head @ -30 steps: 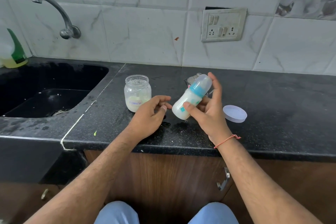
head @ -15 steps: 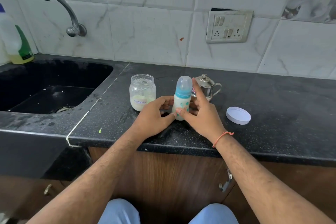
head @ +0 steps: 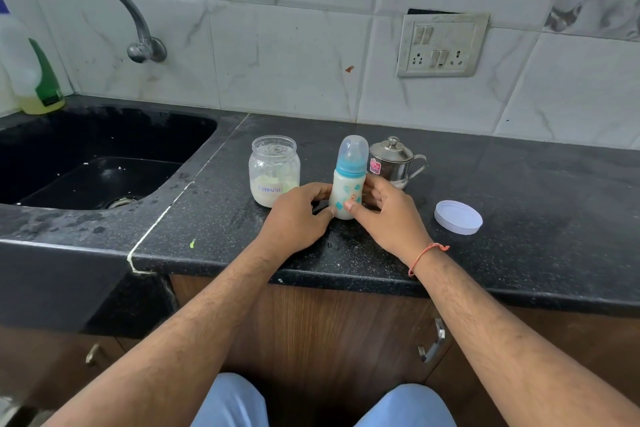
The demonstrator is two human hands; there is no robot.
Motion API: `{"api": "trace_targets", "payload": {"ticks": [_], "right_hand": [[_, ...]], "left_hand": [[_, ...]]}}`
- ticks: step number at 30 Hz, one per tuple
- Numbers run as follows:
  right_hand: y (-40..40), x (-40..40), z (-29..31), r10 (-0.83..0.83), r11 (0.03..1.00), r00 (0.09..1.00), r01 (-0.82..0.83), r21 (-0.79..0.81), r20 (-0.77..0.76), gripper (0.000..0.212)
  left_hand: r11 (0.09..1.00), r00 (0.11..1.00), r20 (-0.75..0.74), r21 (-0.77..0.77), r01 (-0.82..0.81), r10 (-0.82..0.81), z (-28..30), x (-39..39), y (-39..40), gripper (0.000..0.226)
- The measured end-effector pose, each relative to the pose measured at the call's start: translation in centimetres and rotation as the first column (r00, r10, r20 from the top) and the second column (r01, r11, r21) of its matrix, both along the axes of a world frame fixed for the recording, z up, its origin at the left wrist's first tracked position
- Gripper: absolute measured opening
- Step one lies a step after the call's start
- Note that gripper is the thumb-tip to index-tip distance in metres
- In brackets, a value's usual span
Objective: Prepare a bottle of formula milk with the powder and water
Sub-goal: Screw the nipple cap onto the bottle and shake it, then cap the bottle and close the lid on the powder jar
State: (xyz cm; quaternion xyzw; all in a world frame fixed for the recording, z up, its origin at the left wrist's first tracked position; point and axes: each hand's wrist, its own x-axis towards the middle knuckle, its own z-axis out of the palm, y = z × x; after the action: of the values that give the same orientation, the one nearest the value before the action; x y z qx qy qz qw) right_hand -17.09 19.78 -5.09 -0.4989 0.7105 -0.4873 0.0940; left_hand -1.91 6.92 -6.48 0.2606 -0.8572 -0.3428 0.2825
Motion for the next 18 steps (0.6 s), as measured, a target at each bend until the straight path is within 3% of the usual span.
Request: {"api": "trace_targets", "payload": {"ticks": [8,18], "right_hand": [[-1.3,-0.3,-0.1,-0.009,1.000,1.000,0.009,-0.001,0.008,0.062],[-2.6,-0.8,-0.4,-0.020,1.000,1.000,0.020,-0.007,-0.014,0.059]], "left_hand": [[0.996,0.996,-0.007,0.009,-0.093,0.093,0.2,-0.6,0.0,0.042],[0.995,0.996,0.013,-0.044,-0.084,0.085,0.0,-0.9,-0.1,0.042]]}}
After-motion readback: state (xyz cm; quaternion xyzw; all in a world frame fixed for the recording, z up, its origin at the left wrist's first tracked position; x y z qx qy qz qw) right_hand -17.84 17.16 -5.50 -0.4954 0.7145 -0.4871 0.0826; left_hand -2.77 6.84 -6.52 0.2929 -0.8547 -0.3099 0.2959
